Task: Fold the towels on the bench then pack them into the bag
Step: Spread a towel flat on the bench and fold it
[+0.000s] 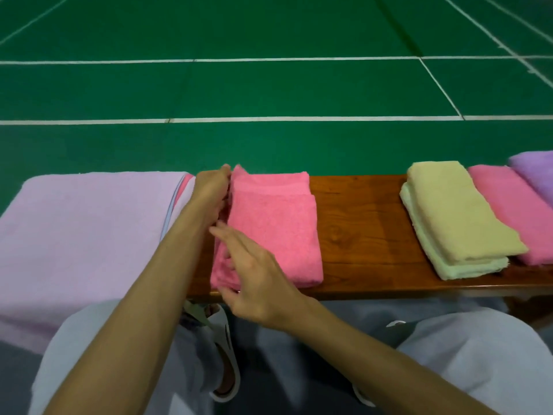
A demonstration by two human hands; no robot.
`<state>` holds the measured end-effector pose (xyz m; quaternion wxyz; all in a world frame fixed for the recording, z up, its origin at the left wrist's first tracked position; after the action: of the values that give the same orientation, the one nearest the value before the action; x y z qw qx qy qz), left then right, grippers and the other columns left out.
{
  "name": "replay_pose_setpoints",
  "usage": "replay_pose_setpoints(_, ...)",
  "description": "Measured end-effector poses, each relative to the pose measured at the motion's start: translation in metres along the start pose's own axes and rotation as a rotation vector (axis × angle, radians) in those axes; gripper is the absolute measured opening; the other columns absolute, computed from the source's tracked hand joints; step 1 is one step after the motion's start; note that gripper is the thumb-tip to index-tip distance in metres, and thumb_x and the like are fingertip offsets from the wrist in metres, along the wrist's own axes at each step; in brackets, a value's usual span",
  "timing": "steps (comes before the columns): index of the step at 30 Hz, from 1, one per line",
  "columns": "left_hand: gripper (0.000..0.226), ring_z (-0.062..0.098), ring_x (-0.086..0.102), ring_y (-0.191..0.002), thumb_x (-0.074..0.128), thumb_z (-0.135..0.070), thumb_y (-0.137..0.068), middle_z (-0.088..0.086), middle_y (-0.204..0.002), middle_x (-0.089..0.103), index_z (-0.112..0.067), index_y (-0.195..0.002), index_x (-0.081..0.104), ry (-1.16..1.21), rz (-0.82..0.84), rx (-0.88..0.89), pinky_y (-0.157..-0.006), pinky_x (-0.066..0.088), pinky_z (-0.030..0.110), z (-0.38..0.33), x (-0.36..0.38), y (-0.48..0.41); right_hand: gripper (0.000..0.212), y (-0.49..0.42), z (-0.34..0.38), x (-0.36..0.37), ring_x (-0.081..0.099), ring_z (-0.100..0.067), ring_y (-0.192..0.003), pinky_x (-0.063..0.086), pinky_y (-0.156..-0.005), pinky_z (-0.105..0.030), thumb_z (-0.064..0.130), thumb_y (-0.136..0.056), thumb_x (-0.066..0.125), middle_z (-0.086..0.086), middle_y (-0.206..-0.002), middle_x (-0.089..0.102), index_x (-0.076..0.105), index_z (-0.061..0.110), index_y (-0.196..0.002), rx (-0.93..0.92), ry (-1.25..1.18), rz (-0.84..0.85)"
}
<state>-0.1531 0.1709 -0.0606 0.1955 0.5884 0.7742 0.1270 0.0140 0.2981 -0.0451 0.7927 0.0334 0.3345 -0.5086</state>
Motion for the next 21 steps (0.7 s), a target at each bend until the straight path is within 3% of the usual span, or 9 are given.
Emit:
replay_pose_setpoints(1,0.019,0.018,0.049,-0.056,0.062,-0.031,-0.094,0.003,-0.073,0.06,-0.017,-0.081,0.065,-0.041,-0.04,0.054,-0.049,0.041,0.02,-0.001,-0.004,0.005,0.083,0.002,-0.002,-0.002,0.049,-0.026,-0.137,0.048,-0.11,-0.04,0.0,-0.08,0.075,-0.015,-0.156,0.042,0.035,-0.001,-0.153,-0.04,-0.008,0.022)
replay_pose_setpoints(3,0.018,0.02,0.066,-0.071,0.069,-0.032,-0.081,0.001,-0.085,0.072,-0.018,-0.092,0.068,-0.161,-0.167,0.194,-0.071,0.059,0.031,-0.003,-0.011,0.016,0.077,0.004,-0.002,-0.011,0.054,-0.023,-0.131,0.049,-0.108,-0.034,0.005,-0.083,0.075,-0.016,-0.153,0.047,0.039,-0.003,-0.15,-0.084,-0.019,-0.002)
replay_pose_setpoints(6,0.041,0.025,0.066,-0.114,0.063,-0.032,-0.095,0.007,-0.123,0.072,-0.012,-0.131,0.064,-0.519,-0.3,0.455,-0.101,0.049,0.036,-0.002,-0.014,0.047,0.054,-0.001,-0.004,-0.032,0.057,-0.009,-0.113,0.052,-0.099,-0.024,0.009,-0.089,0.067,-0.015,-0.132,0.064,0.053,-0.002,-0.14,-0.083,0.093,-0.224)
replay_pose_setpoints(8,0.051,0.031,0.048,-0.14,0.045,-0.036,-0.105,0.012,-0.148,0.056,-0.01,-0.148,0.051,-0.686,-0.184,0.703,-0.115,0.037,0.043,0.001,-0.006,0.07,0.046,-0.006,-0.023,-0.052,0.059,-0.013,-0.115,0.051,-0.1,-0.031,0.018,-0.093,0.055,-0.013,-0.13,0.066,0.058,0.002,-0.137,-0.008,0.275,-0.378)
replay_pose_setpoints(9,0.056,0.032,0.033,-0.151,0.036,-0.039,-0.107,0.011,-0.159,0.044,-0.012,-0.154,0.043,-0.79,-0.082,0.813,-0.122,0.027,0.046,0.006,-0.001,0.078,0.05,-0.009,-0.034,-0.062,0.056,-0.02,-0.126,0.046,-0.107,-0.036,0.024,-0.095,0.049,-0.013,-0.14,0.061,0.056,0.004,-0.14,0.046,0.382,-0.381)
replay_pose_setpoints(11,0.063,0.027,0.004,-0.159,0.017,-0.046,-0.107,0.003,-0.17,0.018,-0.02,-0.163,0.024,-1.05,0.101,0.929,-0.128,0.008,0.049,0.025,0.005,0.083,0.062,-0.012,-0.056,-0.075,0.029,-0.024,-0.152,0.027,-0.124,-0.044,0.034,-0.098,0.038,-0.011,-0.164,0.033,0.039,0.009,-0.155,0.115,0.56,-0.196)
replay_pose_setpoints(14,0.072,0.023,-0.013,-0.158,-0.003,-0.056,-0.099,-0.001,-0.171,-0.005,-0.026,-0.164,0.003,-1.323,0.228,0.863,-0.127,0.002,0.053,0.05,0.003,0.084,0.072,-0.008,-0.076,-0.073,-0.01,-0.017,-0.157,0.004,-0.127,-0.052,0.049,-0.098,0.02,0.003,-0.171,-0.006,0.005,0.024,-0.164,0.186,0.66,0.149)
replay_pose_setpoints(17,0.08,0.02,-0.016,-0.157,-0.007,-0.063,-0.093,-0.004,-0.17,-0.012,-0.027,-0.164,-0.002,-1.318,0.235,0.78,-0.128,-0.004,0.05,0.056,-0.012,0.079,0.078,-0.004,-0.081,-0.065,-0.018,-0.016,-0.155,0.001,-0.127,-0.054,0.06,-0.094,0.008,0.005,-0.17,-0.011,0.0,0.026,-0.164,0.24,0.708,0.262)
replay_pose_setpoints(21,0.077,0.018,-0.019,-0.156,-0.004,-0.064,-0.096,-0.009,-0.167,-0.017,-0.026,-0.163,-0.008,-1.247,0.22,0.722,-0.128,-0.008,0.049,0.064,-0.039,0.076,0.081,0.005,-0.091,-0.082,-0.018,-0.017,-0.156,0.0,-0.127,-0.052,0.065,-0.095,0.008,0.007,-0.17,-0.01,0.0,0.024,-0.164,0.281,0.7,0.239)
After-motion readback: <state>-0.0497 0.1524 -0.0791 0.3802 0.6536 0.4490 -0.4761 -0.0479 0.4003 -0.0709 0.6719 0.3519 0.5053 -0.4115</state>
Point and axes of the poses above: each hand's wrist, its own y-axis away from the middle knuckle, its own x-axis out of the palm, z = x × y, the point moved 1 cm from there along -y, towards the middle knuckle
